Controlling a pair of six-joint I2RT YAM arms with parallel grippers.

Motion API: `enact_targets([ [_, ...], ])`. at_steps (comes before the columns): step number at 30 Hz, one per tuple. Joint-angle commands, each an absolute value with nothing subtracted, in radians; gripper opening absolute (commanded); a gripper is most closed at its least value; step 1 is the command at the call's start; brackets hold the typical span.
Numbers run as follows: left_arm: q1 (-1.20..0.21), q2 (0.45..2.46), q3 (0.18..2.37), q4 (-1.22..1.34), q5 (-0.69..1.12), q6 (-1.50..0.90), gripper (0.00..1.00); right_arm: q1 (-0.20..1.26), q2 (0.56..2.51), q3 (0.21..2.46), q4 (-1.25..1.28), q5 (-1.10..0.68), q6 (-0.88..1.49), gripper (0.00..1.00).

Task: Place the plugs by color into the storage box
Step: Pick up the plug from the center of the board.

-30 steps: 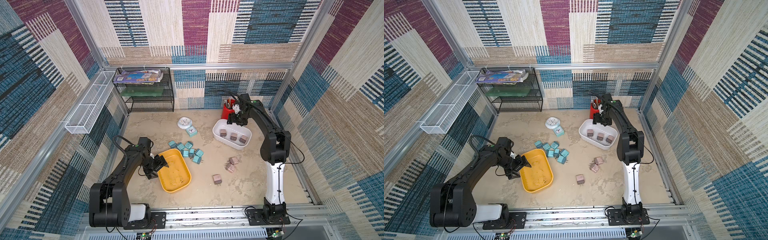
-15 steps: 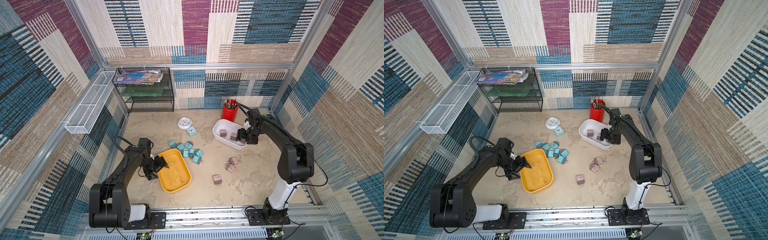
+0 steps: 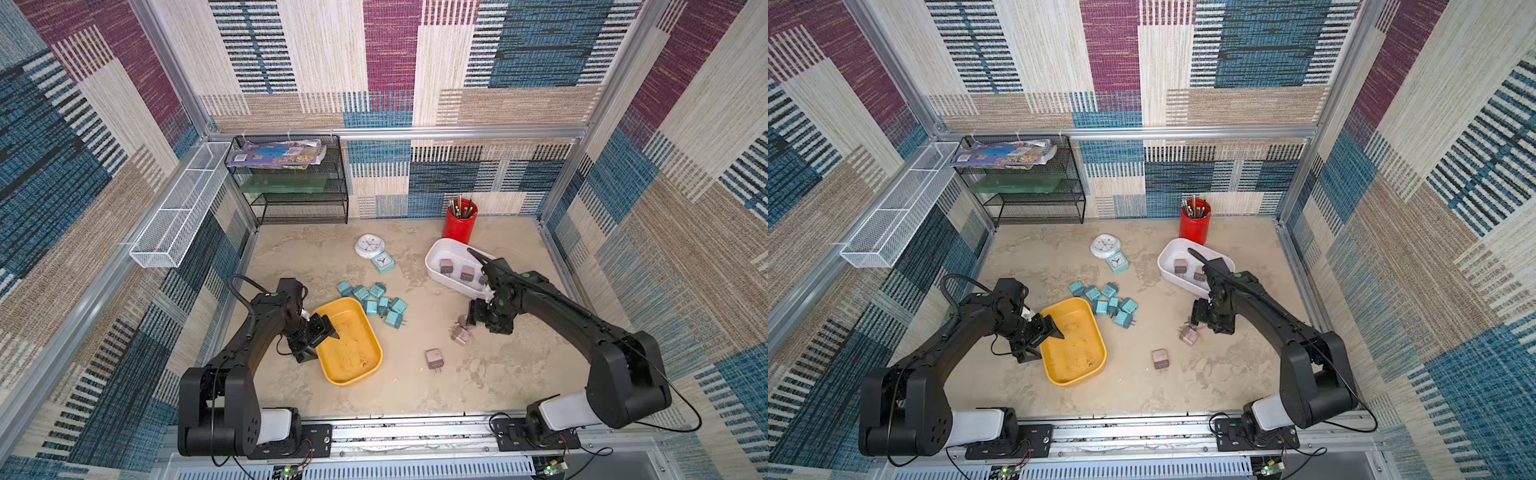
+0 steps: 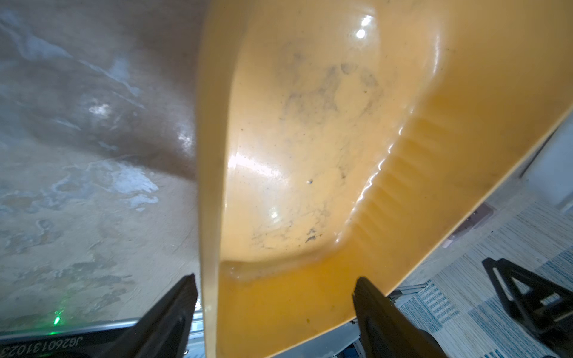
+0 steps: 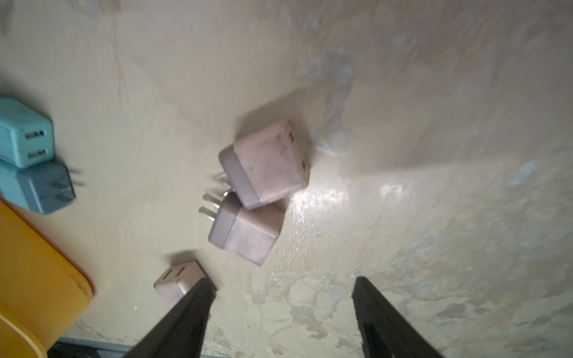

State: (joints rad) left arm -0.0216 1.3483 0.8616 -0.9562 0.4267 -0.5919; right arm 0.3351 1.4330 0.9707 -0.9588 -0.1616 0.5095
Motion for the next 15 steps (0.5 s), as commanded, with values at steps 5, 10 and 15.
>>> enact_targets([
  [5, -0.021, 1.341, 0.854, -0.98, 0.448, -0.544, 0.82, 0.477, 1.435, 0.889, -0.831, -0.169, 0.689, 0.75],
  [10, -0.021, 1.33, 0.852, -0.994, 0.448, -0.537, 0.82, 0.462, 1.495, 0.932, -0.808, -0.138, 0.659, 0.75],
  [15, -0.022, 1.309, 0.844, -1.008, 0.444, -0.536, 0.82, 0.35, 1.551, 1.036, -0.847, -0.087, 0.558, 0.75],
])
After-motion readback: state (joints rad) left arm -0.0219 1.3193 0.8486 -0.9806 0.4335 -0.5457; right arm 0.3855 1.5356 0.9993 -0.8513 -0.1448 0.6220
